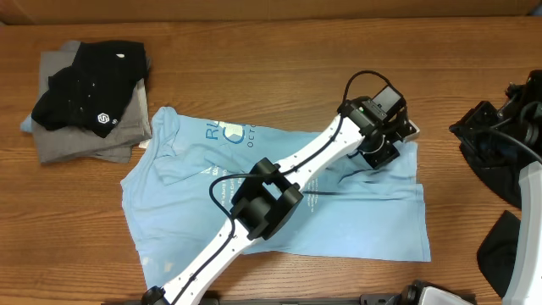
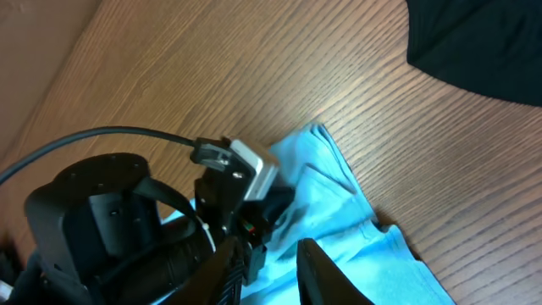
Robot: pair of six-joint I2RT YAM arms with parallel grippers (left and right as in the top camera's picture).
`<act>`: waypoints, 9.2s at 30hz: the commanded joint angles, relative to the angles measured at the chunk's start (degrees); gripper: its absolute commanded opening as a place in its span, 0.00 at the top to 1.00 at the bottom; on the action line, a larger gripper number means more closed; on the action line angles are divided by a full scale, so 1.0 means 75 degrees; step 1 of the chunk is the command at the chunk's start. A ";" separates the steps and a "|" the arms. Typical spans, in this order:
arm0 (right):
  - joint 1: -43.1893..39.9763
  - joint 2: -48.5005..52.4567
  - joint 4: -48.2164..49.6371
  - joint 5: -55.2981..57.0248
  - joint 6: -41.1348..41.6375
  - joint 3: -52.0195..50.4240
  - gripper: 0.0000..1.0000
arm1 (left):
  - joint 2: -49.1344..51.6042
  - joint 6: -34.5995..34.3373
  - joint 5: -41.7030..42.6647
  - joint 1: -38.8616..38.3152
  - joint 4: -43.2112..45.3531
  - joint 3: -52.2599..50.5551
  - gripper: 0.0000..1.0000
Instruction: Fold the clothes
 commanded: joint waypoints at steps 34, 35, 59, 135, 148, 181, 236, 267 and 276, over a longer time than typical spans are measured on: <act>-0.0032 -0.0085 -0.0015 0.0242 -0.0044 0.0152 0.75 | -0.0108 -0.0589 0.2014 0.0504 0.0697 -0.0286 0.96; -0.0032 -0.0085 -0.0017 0.0242 -0.0044 0.0152 0.75 | -0.0131 -0.0589 0.1920 0.0501 0.0627 -0.0251 0.96; -0.0032 -0.0085 -0.0017 0.0245 -0.0044 0.0152 0.75 | 0.0009 -0.0848 0.1282 0.1014 0.0501 0.0038 0.54; 0.0105 0.0720 0.0248 -0.0023 -0.0860 0.0076 0.64 | -0.0530 -0.0685 -0.1906 0.1614 -0.4613 0.4237 0.93; 0.0935 0.3634 0.1137 -0.0283 -0.1020 -0.0210 0.78 | -0.0953 -0.0734 -0.1542 0.4159 -0.5761 0.4392 0.96; -0.1017 0.6033 0.3937 -0.1303 -0.0836 0.0052 0.94 | -0.4689 -0.0962 -0.2871 0.4503 -0.5761 0.2830 0.67; -0.0286 0.1716 0.0522 -0.1990 -0.1408 0.0286 0.67 | -0.4634 -0.0731 -0.2562 0.4905 -0.2186 -0.6091 0.96; -0.0286 0.1716 0.0385 -0.1990 -0.1431 0.0286 0.67 | -0.4677 -0.0560 0.0085 0.4698 -0.1816 -0.6799 0.96; -0.0286 0.1716 0.0391 -0.1976 -0.1434 0.0286 0.67 | -0.5047 -0.0589 -0.0044 0.4587 -0.3672 -0.6059 0.96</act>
